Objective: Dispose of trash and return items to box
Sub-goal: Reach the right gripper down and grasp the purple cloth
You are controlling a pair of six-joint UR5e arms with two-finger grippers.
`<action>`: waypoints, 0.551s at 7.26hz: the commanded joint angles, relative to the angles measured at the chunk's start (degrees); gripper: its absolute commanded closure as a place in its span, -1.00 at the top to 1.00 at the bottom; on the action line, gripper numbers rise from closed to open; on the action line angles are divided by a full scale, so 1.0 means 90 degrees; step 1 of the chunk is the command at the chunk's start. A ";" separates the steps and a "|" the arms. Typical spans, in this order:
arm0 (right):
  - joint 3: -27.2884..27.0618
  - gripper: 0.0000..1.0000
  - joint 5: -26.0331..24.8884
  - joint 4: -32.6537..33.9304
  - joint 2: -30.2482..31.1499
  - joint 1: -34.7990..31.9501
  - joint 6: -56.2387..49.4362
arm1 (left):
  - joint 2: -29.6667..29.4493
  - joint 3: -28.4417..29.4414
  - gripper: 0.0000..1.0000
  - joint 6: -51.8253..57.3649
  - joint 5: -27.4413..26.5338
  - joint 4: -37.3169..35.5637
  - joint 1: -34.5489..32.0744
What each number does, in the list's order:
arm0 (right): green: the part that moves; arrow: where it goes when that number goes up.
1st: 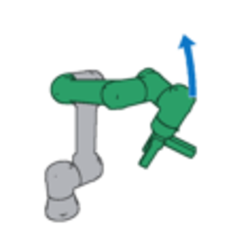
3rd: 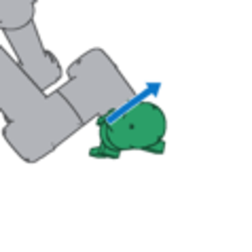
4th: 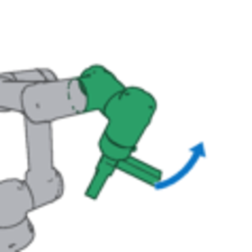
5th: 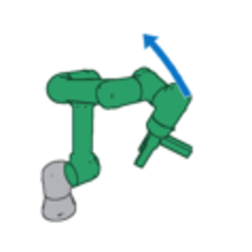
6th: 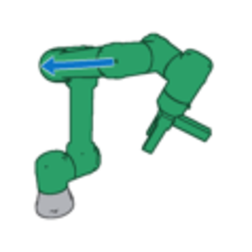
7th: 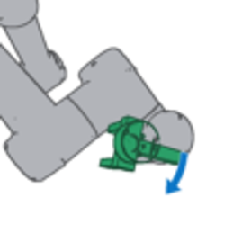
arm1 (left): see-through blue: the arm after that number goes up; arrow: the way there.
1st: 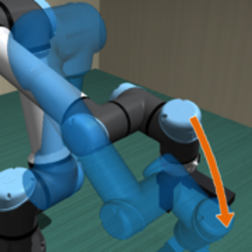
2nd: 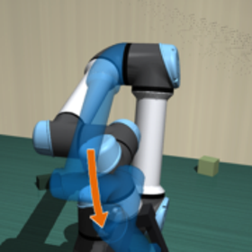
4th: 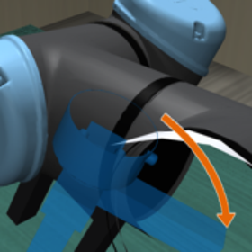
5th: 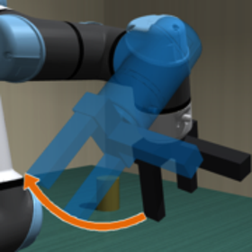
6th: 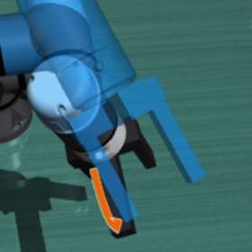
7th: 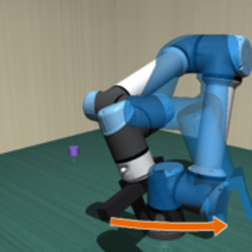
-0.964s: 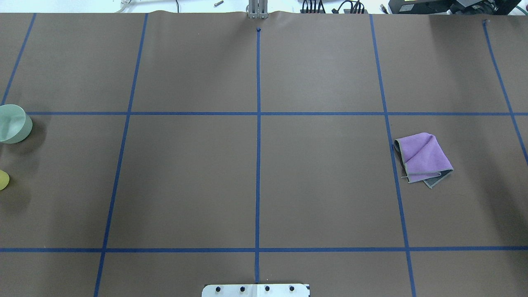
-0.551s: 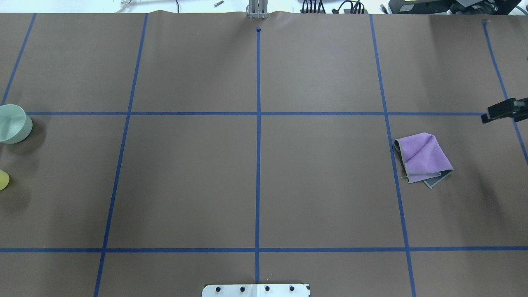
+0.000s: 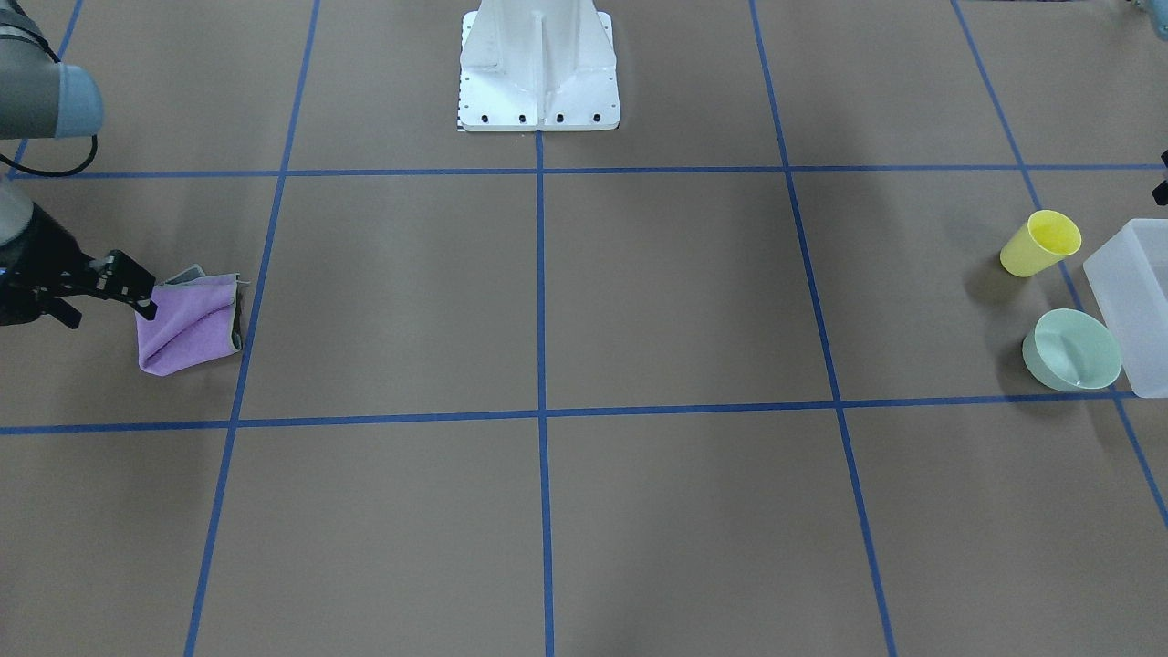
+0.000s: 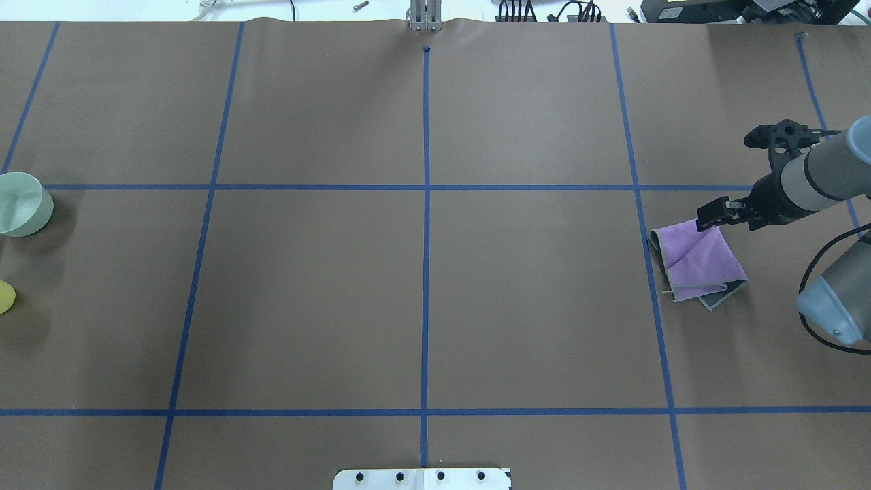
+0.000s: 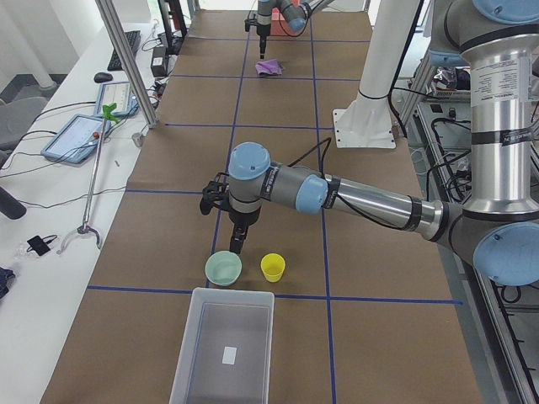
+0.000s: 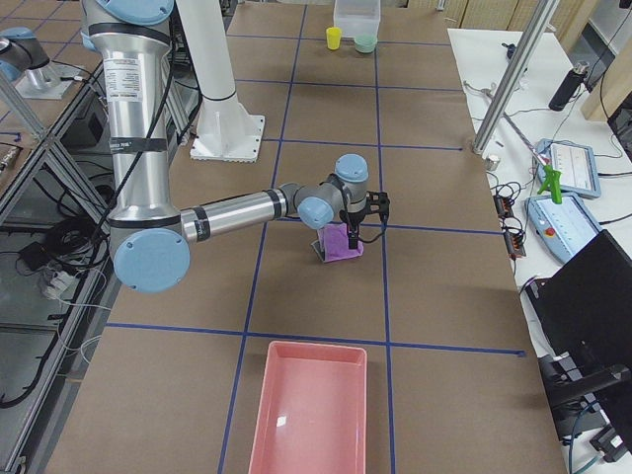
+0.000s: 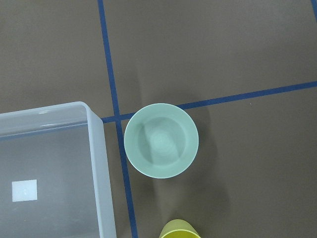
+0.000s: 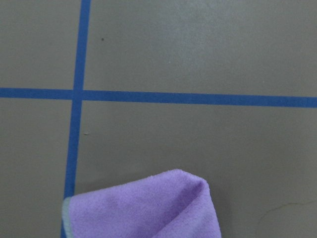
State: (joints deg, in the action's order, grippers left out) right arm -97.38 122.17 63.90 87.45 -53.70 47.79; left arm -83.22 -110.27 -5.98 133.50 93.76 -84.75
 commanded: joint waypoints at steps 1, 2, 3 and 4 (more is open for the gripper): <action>0.0573 0.95 0.0000 -0.0215 -0.0233 0.0107 0.0051 | -0.0002 0.0016 0.95 0.0000 0.0010 0.0002 -0.0007; 0.0702 0.93 0.0009 -0.0215 -0.0380 0.0136 0.0061 | -0.0002 0.0035 0.95 0.0010 0.0010 0.0002 -0.0007; 0.0703 0.84 0.0009 -0.0215 -0.0400 0.0195 0.0061 | -0.0002 0.0016 0.95 0.0010 0.0010 0.0002 -0.0007; 0.0713 0.74 0.0009 -0.0215 -0.0391 0.0224 0.0061 | 0.0008 0.0016 0.95 0.0010 0.0020 0.0002 -0.0007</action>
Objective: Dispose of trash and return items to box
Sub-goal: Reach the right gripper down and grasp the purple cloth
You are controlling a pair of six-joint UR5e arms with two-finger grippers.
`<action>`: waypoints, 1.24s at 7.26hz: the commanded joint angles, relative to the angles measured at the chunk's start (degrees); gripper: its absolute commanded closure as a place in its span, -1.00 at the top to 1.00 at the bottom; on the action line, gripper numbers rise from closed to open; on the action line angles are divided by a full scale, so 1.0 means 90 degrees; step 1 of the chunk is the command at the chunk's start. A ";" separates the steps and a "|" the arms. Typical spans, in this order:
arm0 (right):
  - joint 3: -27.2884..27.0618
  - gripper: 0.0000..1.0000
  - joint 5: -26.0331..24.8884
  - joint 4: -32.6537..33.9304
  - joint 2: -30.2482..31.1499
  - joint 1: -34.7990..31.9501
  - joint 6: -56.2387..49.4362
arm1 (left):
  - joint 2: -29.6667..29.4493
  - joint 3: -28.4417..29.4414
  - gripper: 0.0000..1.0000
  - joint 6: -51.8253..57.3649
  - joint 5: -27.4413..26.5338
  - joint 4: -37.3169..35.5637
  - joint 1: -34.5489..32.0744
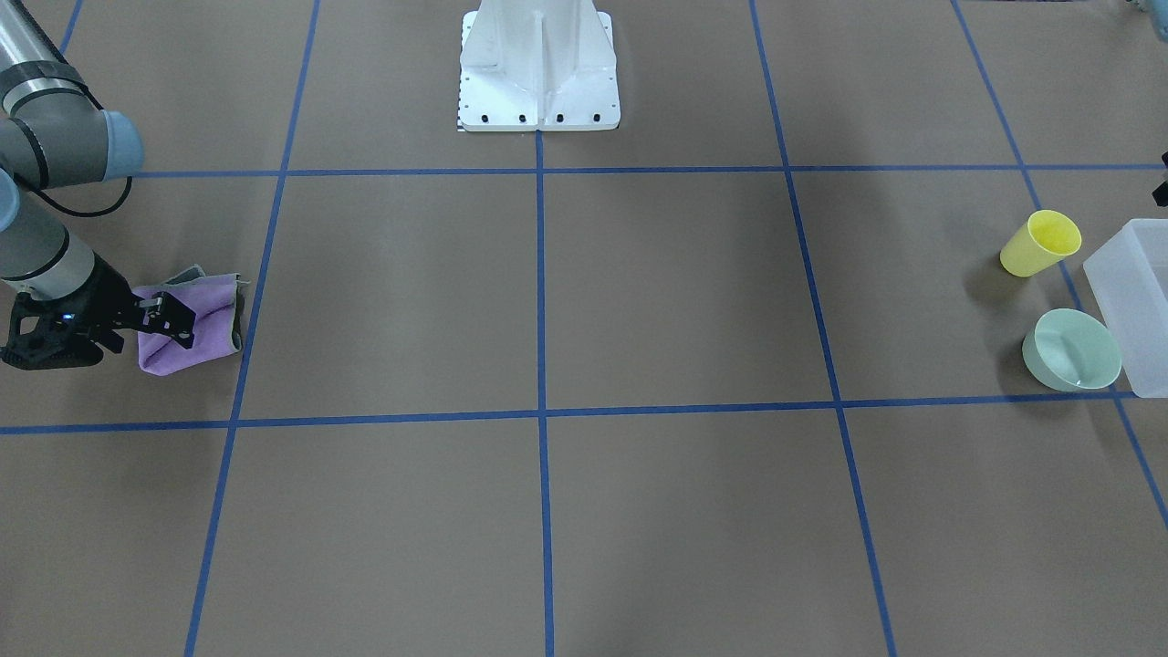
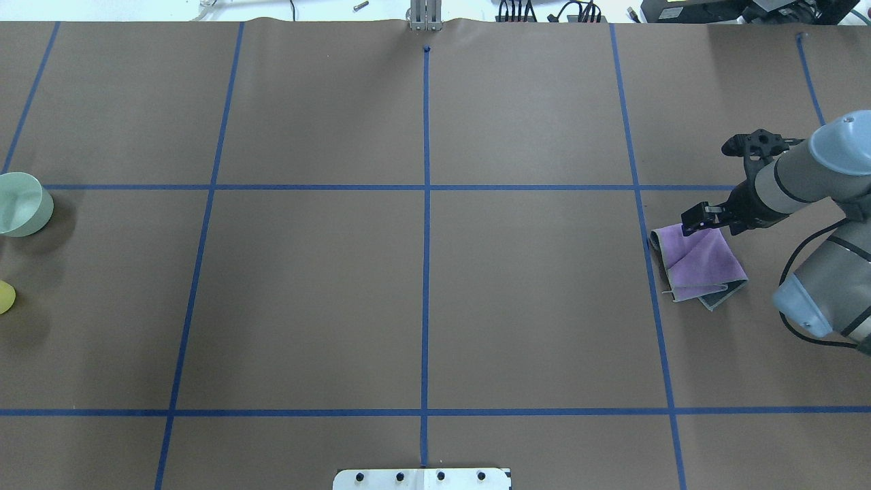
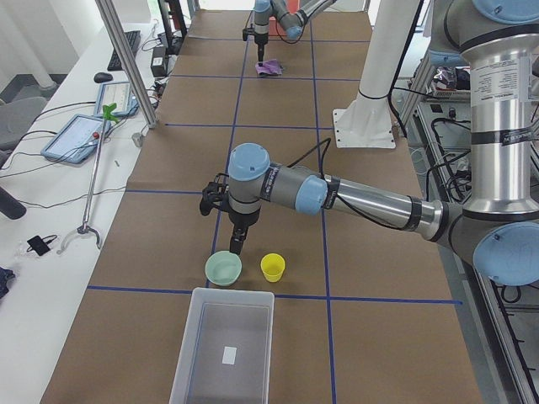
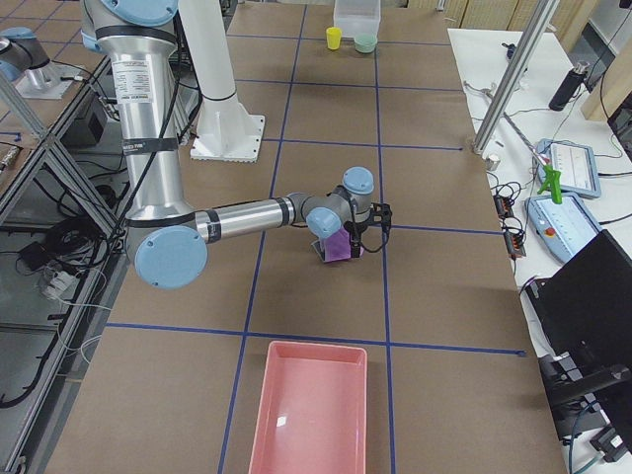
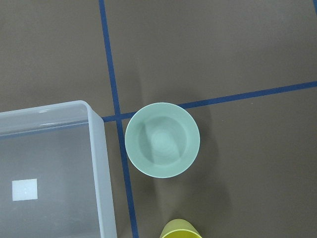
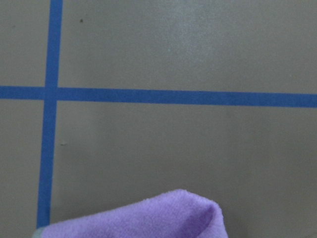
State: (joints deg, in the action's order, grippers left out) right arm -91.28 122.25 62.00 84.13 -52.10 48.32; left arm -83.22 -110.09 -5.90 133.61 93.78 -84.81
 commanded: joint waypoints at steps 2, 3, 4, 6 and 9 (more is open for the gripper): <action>0.0073 -0.32 0.0001 -0.0013 -0.0012 0.0066 0.0263 | 0.0008 0.0016 0.95 0.0001 0.0008 0.0000 0.0000; 0.0064 -0.86 0.0001 -0.0023 0.0017 0.0085 0.0382 | 0.0008 0.0035 0.95 -0.0009 0.0008 0.0000 0.0000; 0.0103 -1.00 0.0001 -0.0168 0.0095 0.0076 0.0373 | -0.0002 0.0122 0.95 -0.0076 0.0017 0.0020 0.0000; 0.0064 -1.00 0.0291 -0.0297 0.0067 0.0076 0.0402 | -0.0031 0.0094 0.95 -0.0652 0.0027 0.0030 0.0010; -0.0355 -1.00 0.1403 -0.0229 0.0134 -0.1139 0.0305 | -0.0041 0.0084 0.95 -0.0682 0.0027 0.0039 0.0010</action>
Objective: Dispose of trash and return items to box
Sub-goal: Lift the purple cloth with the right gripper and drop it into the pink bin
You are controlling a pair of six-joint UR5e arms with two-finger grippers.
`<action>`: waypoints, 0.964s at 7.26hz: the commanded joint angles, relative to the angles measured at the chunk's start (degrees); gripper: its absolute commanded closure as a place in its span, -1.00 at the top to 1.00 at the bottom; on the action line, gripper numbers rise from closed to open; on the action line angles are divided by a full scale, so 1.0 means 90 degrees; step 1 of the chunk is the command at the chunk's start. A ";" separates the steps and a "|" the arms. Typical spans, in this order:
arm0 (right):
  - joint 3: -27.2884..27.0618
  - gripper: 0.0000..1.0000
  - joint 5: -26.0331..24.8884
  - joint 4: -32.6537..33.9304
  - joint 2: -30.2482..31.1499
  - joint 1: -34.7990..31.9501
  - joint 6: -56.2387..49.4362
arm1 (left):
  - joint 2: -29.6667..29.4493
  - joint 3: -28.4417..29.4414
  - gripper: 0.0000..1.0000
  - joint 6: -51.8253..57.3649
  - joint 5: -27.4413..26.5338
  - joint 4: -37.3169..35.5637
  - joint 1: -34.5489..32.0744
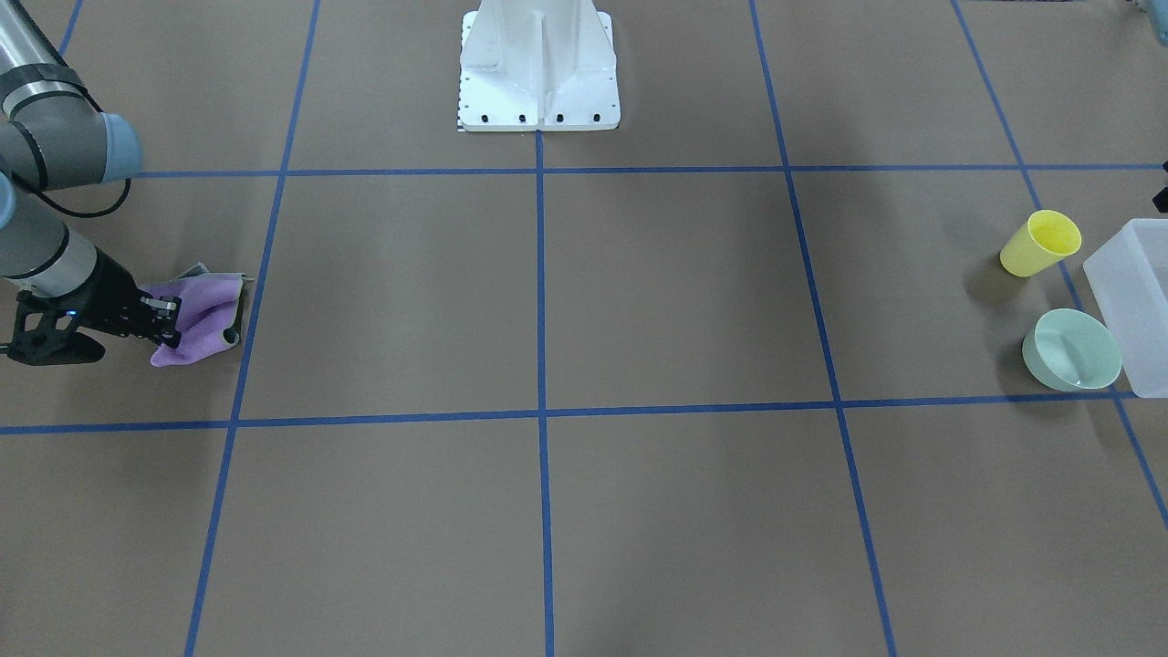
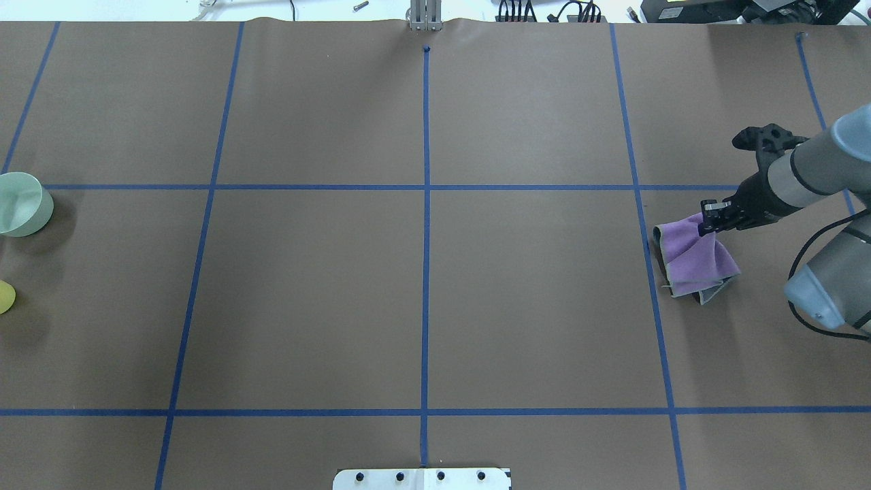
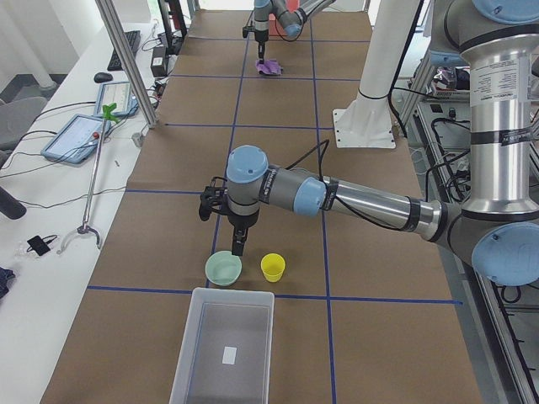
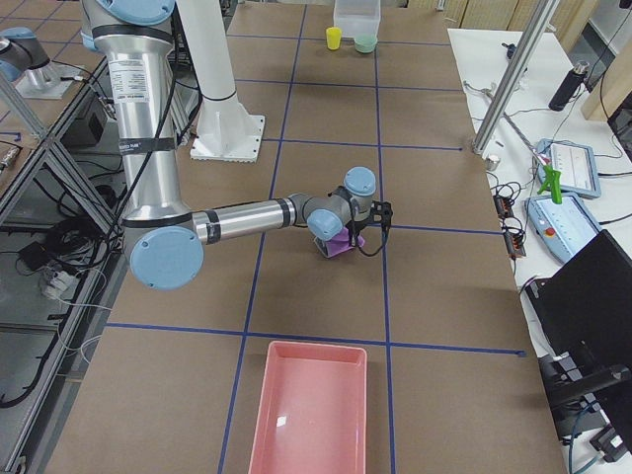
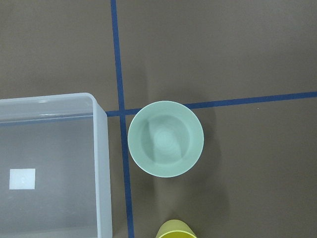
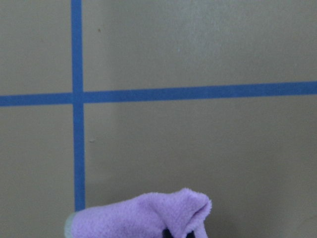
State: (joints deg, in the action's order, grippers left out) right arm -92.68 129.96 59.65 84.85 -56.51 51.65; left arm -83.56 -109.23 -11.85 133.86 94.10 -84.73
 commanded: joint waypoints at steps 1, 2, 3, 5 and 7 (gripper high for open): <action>-0.0529 -1.00 0.0821 0.0042 0.0257 -0.1138 -0.0123 | -0.0003 -0.0021 0.95 -0.0021 0.0000 0.0004 0.0000; -0.0890 -1.00 0.0911 0.0062 0.0743 -0.1772 -0.0607 | -0.0003 -0.0021 0.95 -0.0021 0.0000 0.0004 0.0010; -0.0913 -1.00 0.1008 0.0071 0.1231 -0.2503 -0.1656 | -0.0003 -0.0012 0.95 -0.0021 0.0000 0.0004 0.0000; -0.0787 -1.00 0.0961 0.1554 0.1656 -0.4181 -0.4686 | -0.0003 -0.0012 0.95 -0.0031 0.0010 0.0004 0.0000; -0.0602 -1.00 -0.0242 0.3222 0.1403 -0.5183 -0.7672 | -0.0012 -0.0012 0.95 -0.0021 0.0010 0.0004 0.0010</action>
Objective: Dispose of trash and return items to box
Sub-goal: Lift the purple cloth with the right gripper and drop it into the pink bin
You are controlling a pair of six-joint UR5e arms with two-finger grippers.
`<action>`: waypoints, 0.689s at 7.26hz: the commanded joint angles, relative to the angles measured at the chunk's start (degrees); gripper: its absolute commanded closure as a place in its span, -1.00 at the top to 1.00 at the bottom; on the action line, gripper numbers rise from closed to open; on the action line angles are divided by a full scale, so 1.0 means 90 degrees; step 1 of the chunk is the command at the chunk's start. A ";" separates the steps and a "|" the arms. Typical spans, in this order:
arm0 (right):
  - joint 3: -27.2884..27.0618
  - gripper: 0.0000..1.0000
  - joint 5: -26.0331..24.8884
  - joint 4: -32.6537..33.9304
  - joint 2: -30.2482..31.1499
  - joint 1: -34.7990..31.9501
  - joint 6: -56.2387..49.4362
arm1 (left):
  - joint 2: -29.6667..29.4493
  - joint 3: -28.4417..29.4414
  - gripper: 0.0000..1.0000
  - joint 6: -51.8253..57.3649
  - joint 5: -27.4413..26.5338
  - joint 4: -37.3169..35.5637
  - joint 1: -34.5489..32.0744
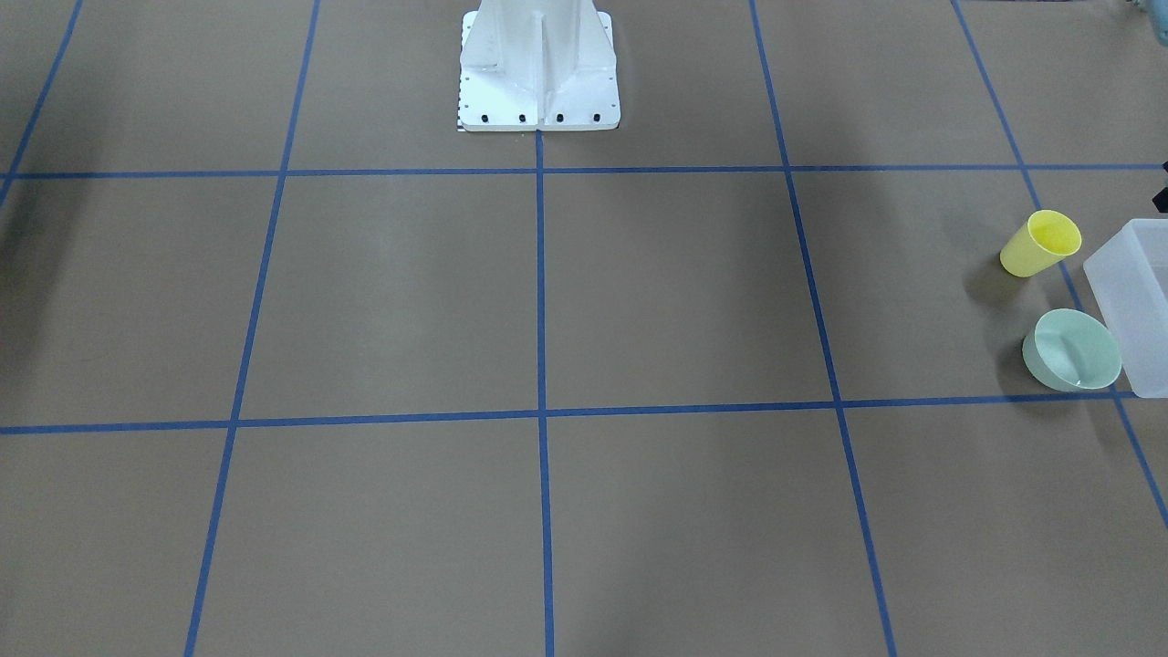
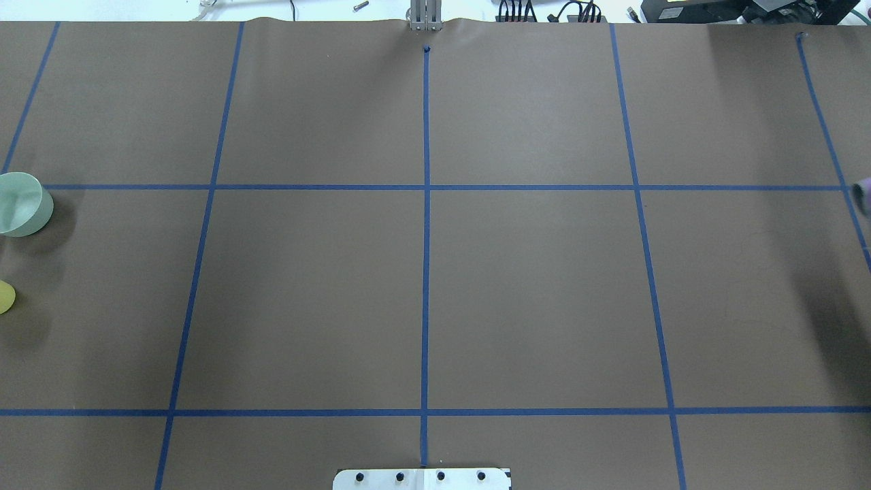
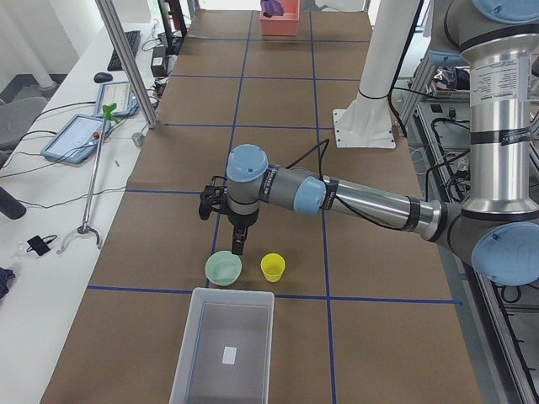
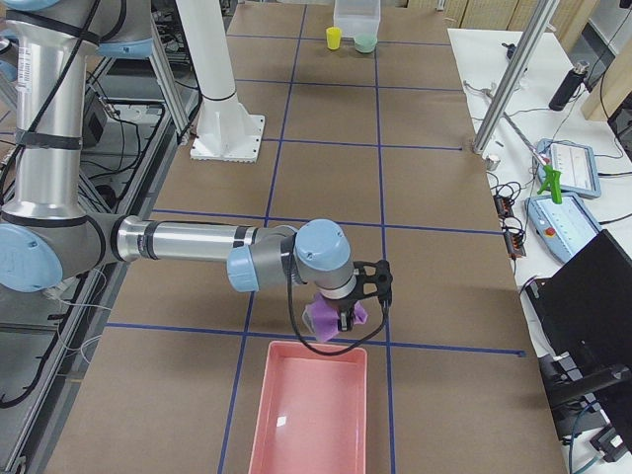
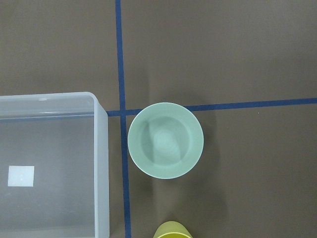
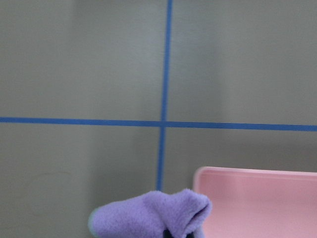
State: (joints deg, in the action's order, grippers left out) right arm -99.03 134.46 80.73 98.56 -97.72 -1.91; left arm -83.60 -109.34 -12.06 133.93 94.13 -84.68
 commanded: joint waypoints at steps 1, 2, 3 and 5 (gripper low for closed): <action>0.0308 -1.00 -0.1118 0.0797 -0.0121 -0.0772 -0.1924 | -0.0008 -0.0010 0.95 -0.0007 0.0001 0.0000 -0.0005; 0.0349 -1.00 -0.1644 0.0777 -0.0121 -0.0773 -0.1907 | -0.0008 0.0000 0.95 0.0002 0.0001 0.0000 -0.0005; 0.0407 -1.00 -0.2181 0.0506 -0.0111 -0.0773 -0.1839 | -0.0008 -0.0010 0.95 -0.0007 0.0001 0.0000 -0.0005; 0.1079 -1.00 -0.2235 -0.0566 -0.0121 -0.0773 -0.1210 | -0.0008 -0.0029 0.95 -0.0007 0.0001 0.0000 -0.0005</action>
State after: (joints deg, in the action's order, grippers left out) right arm -92.61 115.18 80.91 97.47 -104.63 -16.84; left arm -83.67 -109.54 -12.12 133.95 94.13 -84.72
